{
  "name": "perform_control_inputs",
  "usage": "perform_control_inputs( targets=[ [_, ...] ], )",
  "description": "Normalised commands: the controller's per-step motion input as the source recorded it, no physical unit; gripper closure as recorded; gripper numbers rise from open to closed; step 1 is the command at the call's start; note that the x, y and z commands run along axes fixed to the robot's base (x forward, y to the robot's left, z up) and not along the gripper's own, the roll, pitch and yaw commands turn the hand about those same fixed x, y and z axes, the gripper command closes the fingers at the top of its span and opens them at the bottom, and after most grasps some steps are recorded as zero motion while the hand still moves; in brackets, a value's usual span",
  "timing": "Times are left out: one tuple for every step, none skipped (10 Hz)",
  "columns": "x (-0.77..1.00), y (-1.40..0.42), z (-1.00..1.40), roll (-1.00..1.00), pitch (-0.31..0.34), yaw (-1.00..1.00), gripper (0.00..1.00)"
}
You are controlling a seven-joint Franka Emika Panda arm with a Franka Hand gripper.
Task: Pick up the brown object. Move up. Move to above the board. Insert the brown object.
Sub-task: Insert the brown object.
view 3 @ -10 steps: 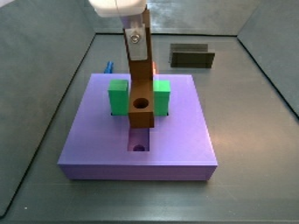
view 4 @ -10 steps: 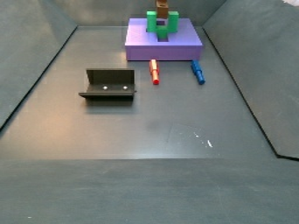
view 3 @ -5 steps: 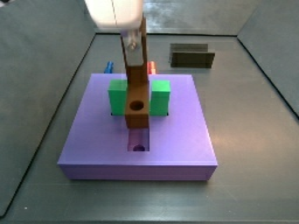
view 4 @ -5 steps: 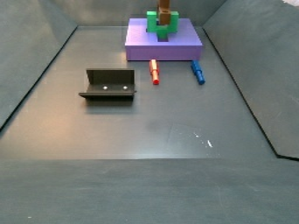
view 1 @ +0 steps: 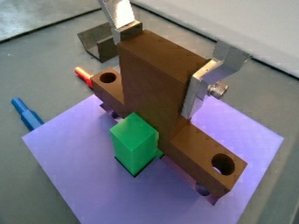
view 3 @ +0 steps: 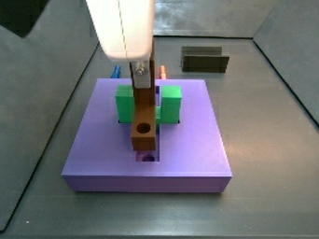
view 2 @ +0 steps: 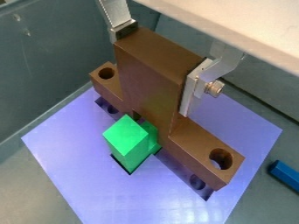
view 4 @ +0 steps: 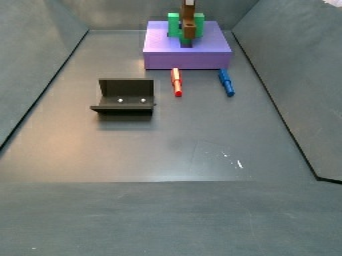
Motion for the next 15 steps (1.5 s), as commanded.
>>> perform_control_inputs(
  targets=[
    [0.16,0.0,-0.19,0.05,0.013,0.0,1.0],
    [0.17,0.0,-0.19,0.05,0.007,0.0,1.0],
    [0.13,0.0,-0.16,0.03,0.004,0.0,1.0],
    [0.08,0.0,-0.17,0.03,0.014,0.0,1.0],
    [0.0,0.0,-0.2,0.01,0.0,0.0,1.0],
    [0.0,0.0,-0.22,0.02,0.0,0.0,1.0],
    [0.01,-0.01,-0.23,0.02,0.0,-0.01,1.0],
    [0.06,-0.03,-0.25,0.01,0.0,-0.06,1.0],
    [0.08,-0.05,-0.27,0.0,0.0,-0.07,1.0],
    [0.17,-0.08,-0.25,0.0,0.003,-0.08,1.0],
    [0.3,-0.09,-0.22,0.0,0.023,-0.06,1.0],
    [0.31,-0.06,-0.19,0.0,0.027,-0.06,1.0],
    [0.22,0.0,-0.23,0.0,0.033,-0.09,1.0],
    [0.02,0.0,-0.28,0.02,0.014,-0.08,1.0],
    [-0.09,0.0,-0.52,0.08,0.0,-0.11,1.0]
  ],
)
